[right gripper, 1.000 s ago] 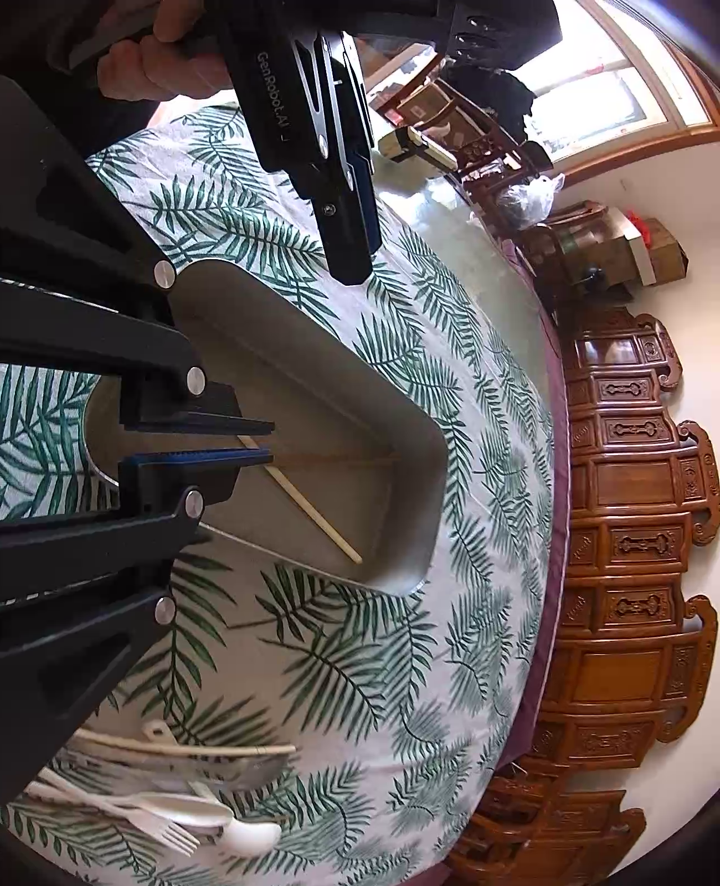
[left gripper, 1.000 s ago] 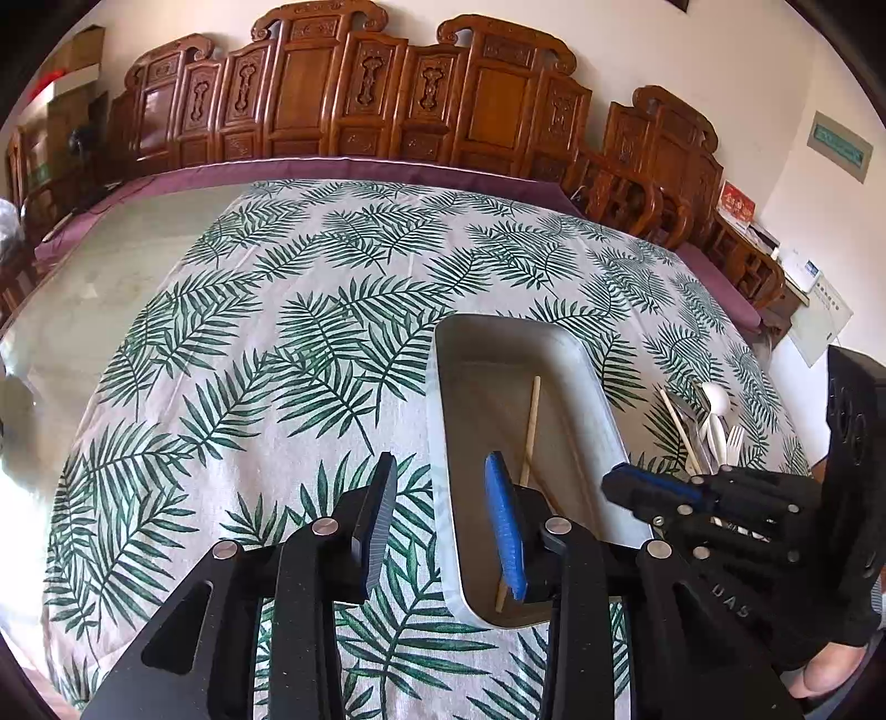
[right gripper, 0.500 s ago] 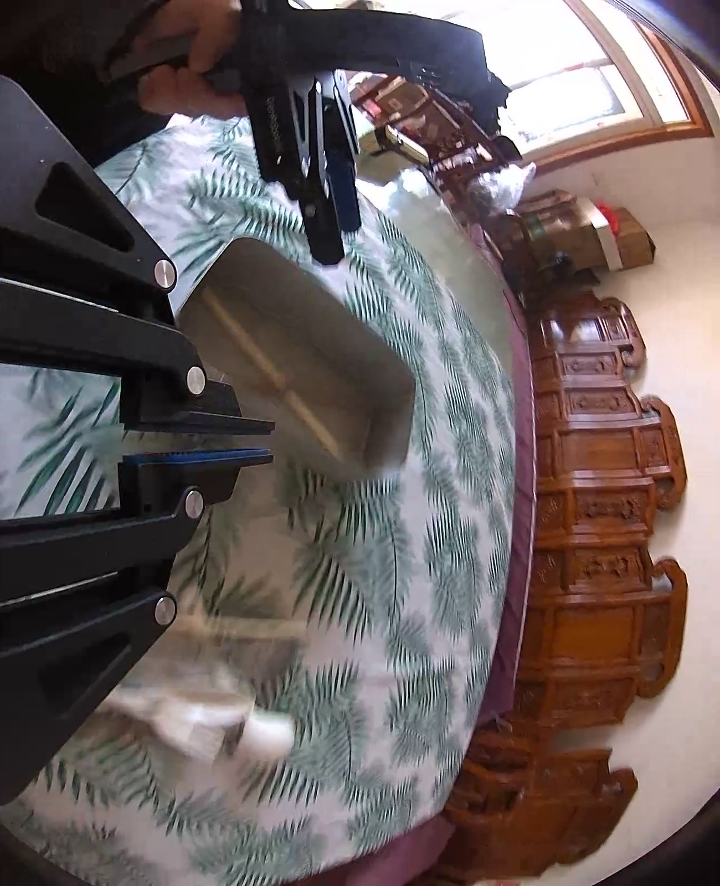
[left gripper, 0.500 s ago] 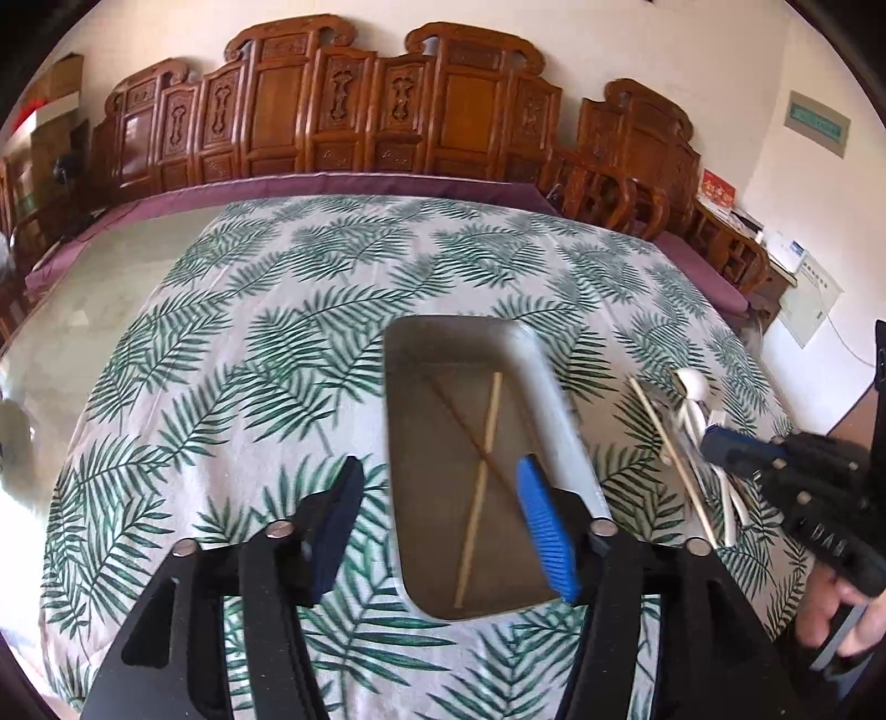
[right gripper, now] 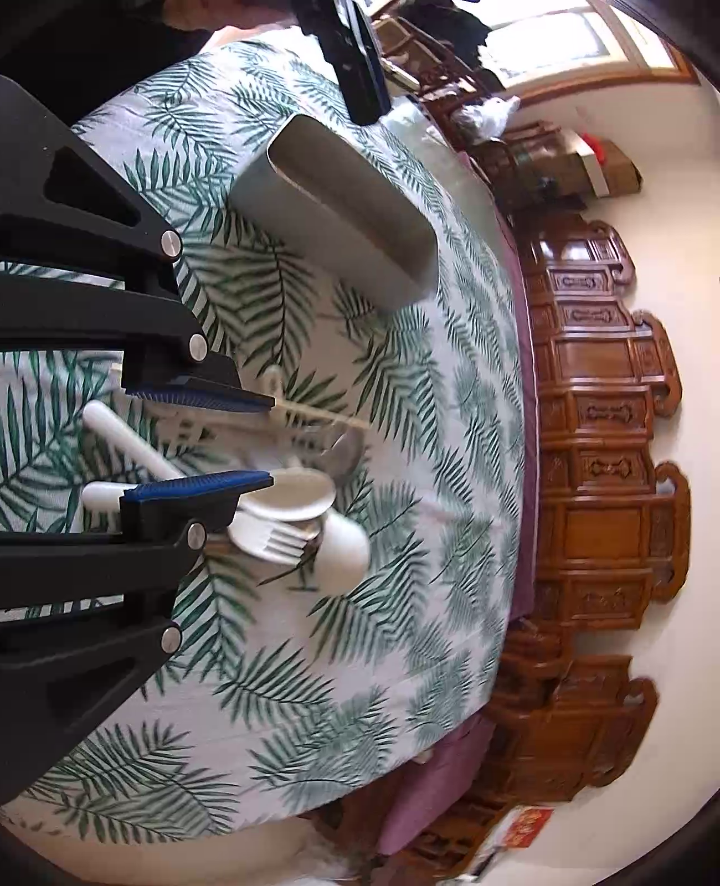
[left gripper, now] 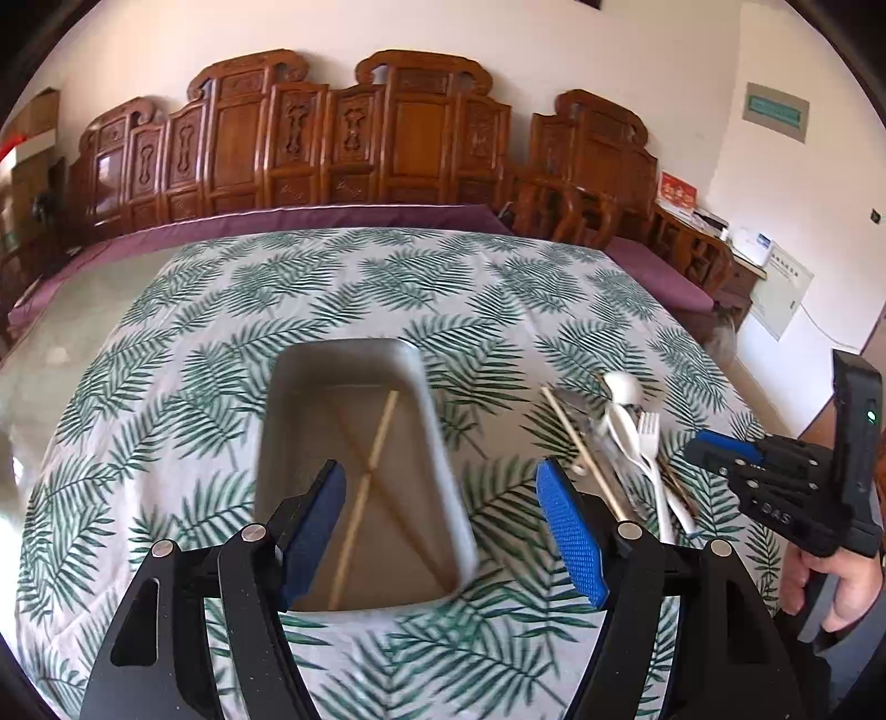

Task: Organize utensils
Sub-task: 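Move both tools back over the utensil pile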

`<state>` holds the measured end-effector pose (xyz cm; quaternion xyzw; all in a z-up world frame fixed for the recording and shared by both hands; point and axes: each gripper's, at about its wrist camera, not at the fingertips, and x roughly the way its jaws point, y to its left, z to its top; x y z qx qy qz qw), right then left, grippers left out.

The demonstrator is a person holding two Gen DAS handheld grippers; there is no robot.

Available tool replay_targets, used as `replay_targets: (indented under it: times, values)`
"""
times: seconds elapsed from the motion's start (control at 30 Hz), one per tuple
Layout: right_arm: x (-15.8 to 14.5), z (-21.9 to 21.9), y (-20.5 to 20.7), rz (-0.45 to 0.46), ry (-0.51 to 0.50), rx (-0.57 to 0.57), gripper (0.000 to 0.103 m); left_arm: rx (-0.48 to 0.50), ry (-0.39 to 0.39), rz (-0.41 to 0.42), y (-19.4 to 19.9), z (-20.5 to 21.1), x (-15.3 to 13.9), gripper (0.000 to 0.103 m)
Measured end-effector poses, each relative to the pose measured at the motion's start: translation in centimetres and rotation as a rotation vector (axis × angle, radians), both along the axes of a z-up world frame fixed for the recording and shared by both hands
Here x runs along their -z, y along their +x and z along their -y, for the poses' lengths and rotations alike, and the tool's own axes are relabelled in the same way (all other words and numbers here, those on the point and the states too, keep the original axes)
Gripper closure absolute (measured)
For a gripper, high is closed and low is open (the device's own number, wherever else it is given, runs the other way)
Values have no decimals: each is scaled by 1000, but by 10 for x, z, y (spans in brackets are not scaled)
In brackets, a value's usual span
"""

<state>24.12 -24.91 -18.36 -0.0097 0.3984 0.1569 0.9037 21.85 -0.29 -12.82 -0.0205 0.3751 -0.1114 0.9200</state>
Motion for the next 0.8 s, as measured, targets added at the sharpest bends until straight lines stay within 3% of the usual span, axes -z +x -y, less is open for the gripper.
replay_targets:
  times: [0.27,0.57,0.8]
  values:
    - [41,10,6,-129,24,14,79,41,44,-40,-4,36,23,35]
    - [59,1,7,-197,-4,17,79,74,72,-78,-10,55,45,35]
    - [62,-4,11,-189,-39,57,79,80,98,-75,-15,59,50,35]
